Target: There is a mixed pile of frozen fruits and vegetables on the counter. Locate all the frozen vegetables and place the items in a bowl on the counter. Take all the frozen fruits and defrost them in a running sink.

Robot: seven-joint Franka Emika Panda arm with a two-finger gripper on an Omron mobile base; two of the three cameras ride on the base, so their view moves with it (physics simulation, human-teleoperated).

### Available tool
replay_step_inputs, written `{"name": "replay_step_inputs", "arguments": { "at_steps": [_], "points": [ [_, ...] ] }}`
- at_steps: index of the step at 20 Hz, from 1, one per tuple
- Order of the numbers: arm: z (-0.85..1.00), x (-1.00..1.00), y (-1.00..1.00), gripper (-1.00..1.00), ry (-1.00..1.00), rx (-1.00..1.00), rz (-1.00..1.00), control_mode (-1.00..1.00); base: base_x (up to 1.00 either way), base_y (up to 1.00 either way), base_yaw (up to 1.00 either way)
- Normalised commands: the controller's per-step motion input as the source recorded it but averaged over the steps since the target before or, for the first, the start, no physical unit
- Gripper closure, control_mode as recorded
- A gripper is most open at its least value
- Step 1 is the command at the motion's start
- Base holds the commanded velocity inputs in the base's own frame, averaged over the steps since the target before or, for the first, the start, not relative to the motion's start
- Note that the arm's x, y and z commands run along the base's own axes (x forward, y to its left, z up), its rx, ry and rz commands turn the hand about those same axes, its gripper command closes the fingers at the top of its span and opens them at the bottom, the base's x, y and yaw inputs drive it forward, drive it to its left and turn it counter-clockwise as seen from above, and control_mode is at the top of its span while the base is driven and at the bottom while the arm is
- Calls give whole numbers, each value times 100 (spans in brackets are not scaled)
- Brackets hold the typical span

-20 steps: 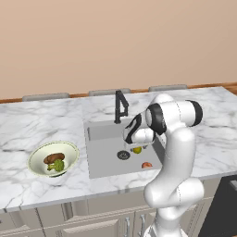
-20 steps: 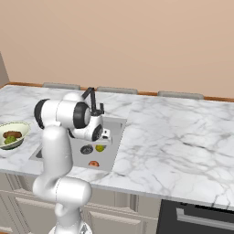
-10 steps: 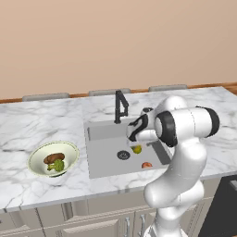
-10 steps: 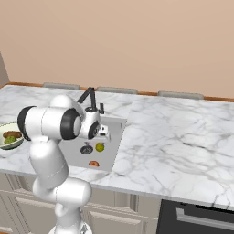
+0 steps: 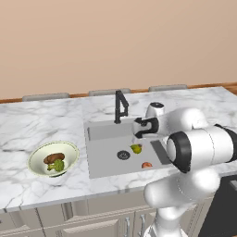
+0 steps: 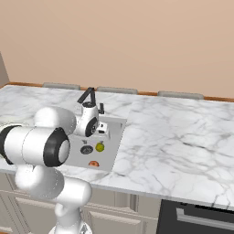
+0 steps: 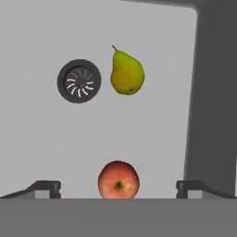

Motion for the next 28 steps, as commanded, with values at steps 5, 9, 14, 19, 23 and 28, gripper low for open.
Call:
{"name": "replay_step_inputs", "arguments": {
  "at_steps": [5,9,14,19,23,28],
  "points": [
    [58,-57,0,-100,0,0,0,-100,0,0,0],
    [57,-41,0,-100,0,0,0,-100,0,0,0],
    [51,-55,-1,-100,0,0,0,-100,0,0,0],
    [50,-70,-11,-100,-2,1,0,-100,0,0,0],
    [45,-54,-20,-100,0,0,0,-100,0,0,0],
    [29,-30,-29,-100,0,0,-1,-100,0,0,0]
  ]
}}
